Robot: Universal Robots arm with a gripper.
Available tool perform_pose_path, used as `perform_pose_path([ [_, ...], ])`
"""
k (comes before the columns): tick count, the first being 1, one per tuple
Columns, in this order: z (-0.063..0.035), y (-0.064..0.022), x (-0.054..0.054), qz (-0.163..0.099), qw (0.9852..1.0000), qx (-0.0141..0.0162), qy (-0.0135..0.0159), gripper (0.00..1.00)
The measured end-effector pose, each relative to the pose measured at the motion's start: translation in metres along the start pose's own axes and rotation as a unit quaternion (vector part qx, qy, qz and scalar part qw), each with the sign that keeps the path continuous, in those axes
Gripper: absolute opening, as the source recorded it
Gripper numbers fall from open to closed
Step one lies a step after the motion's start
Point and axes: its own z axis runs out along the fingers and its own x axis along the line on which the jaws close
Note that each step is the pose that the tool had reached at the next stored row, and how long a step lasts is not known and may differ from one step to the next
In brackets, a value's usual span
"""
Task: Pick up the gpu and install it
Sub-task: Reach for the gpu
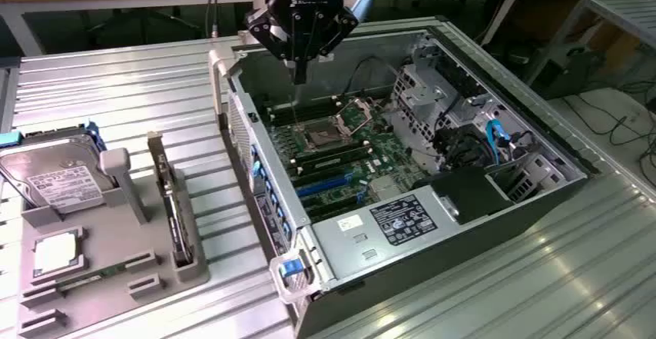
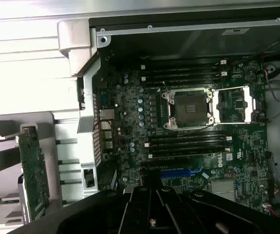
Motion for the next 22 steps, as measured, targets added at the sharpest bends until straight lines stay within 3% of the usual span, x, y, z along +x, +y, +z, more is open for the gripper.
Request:
perform_pose_path([
  [8,-0.0002,-0.0011,0.005,0.000,1.0000,0.0000,0.0000,0.11],
  [22,-0.0008,-0.0064,0.022,-0.003,1.0000,-0.0001,0.0001,0.11],
])
